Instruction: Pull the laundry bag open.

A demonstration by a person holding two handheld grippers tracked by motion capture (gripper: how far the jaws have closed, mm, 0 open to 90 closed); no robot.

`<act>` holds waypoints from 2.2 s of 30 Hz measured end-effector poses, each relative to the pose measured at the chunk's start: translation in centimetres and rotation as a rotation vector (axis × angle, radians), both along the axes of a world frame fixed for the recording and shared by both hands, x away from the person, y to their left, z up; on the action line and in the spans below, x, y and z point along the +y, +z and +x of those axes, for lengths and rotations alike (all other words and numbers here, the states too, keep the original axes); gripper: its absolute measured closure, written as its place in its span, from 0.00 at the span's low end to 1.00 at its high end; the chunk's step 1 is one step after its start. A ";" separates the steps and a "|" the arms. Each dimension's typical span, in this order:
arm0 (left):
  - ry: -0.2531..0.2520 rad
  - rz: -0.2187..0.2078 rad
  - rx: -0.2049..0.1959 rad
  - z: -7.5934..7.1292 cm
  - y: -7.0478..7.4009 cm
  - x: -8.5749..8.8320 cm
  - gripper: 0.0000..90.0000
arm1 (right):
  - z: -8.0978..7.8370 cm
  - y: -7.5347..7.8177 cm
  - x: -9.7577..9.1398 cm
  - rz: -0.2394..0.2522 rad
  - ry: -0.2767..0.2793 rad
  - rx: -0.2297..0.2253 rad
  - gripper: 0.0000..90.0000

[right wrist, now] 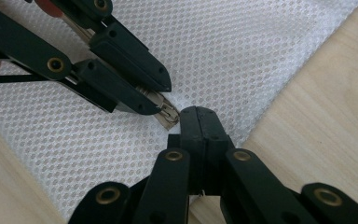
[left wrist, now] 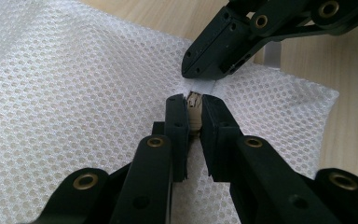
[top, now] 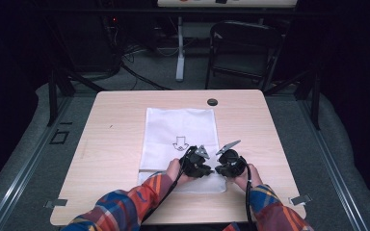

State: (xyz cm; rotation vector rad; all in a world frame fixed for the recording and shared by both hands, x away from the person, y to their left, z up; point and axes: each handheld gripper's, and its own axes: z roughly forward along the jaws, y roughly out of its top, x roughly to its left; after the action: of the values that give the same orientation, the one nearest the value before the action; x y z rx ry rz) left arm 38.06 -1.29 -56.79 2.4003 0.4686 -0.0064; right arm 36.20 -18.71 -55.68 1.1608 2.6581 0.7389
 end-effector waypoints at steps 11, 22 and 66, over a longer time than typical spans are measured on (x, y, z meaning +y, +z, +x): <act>-0.013 -0.003 -0.005 0.0 0.1 0.0 0.90 | 0.0 0.0 0.0 -0.010 0.001 -0.002 1.00; -0.019 0.017 -0.009 0.0 0.2 0.0 0.90 | 0.0 0.0 -0.1 0.001 -0.010 0.006 1.00; -0.006 0.047 0.004 0.4 1.7 2.6 0.90 | 0.1 0.0 0.0 -0.012 -0.005 0.003 1.00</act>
State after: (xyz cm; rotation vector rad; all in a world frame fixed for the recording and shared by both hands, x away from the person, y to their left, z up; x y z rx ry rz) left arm 38.50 1.31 -55.13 2.4484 0.4686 -0.0029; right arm 36.30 -18.73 -55.66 1.1652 2.6574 0.7204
